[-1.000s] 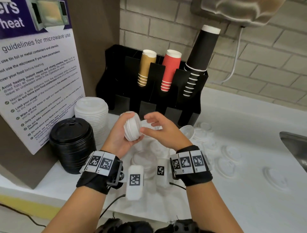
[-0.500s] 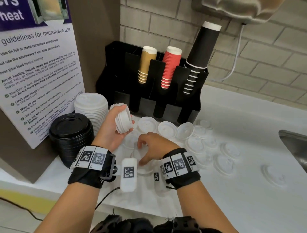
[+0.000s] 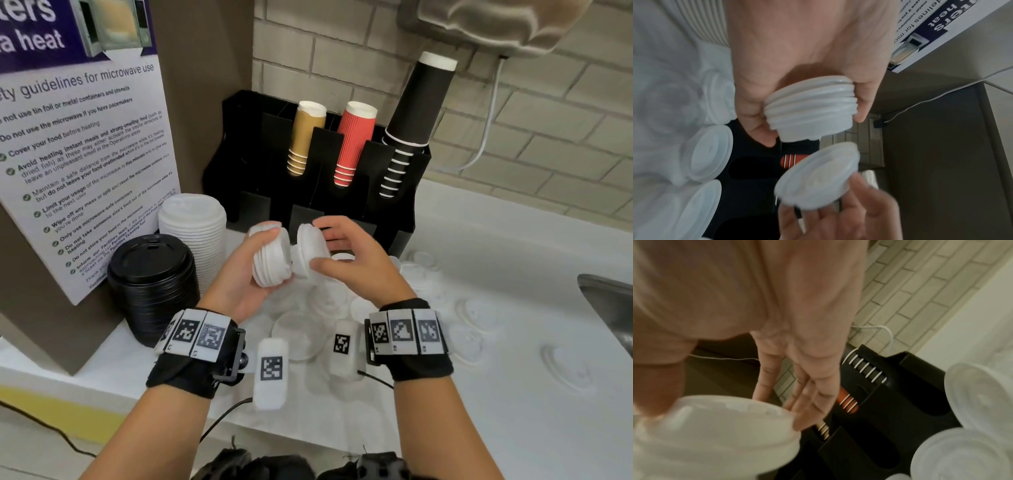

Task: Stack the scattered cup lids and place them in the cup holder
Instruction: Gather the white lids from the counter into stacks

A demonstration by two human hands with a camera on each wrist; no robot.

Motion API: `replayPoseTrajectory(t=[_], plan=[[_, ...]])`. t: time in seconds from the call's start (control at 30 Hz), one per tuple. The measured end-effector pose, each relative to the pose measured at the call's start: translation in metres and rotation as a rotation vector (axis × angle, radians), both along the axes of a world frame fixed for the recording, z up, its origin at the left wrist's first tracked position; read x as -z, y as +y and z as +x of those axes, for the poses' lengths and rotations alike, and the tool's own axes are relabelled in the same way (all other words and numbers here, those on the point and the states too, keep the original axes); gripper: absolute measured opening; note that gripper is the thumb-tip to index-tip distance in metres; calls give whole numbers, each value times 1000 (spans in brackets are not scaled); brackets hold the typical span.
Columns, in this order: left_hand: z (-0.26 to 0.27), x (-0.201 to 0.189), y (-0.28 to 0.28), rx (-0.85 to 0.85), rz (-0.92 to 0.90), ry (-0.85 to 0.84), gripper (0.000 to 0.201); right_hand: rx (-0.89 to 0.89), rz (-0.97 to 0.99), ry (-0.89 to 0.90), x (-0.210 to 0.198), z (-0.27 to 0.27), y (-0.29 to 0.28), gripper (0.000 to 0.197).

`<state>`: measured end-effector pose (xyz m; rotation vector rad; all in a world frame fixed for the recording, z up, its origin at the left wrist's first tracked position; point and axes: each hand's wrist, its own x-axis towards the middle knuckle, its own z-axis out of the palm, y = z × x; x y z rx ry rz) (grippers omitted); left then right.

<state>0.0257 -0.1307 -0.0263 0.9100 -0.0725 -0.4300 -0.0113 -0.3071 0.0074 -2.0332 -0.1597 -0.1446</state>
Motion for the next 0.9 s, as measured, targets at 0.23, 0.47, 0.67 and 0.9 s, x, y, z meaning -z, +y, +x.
replayPoseTrajectory(t=[0.23, 0.47, 0.67, 0.9], plan=[[-8, -2, -10, 121, 23, -40, 51, -127, 132, -44, 3, -4, 14, 52], [-6, -4, -11, 121, 21, -48, 54, -138, 121, -58, 3, -1, 17, 52], [5, -9, 2, -52, -1, 22, 52, -13, 30, -25, 2, 19, 15, 36], [10, -18, 9, -151, -28, -4, 50, -349, -1044, 213, 29, 61, 46, 58]])
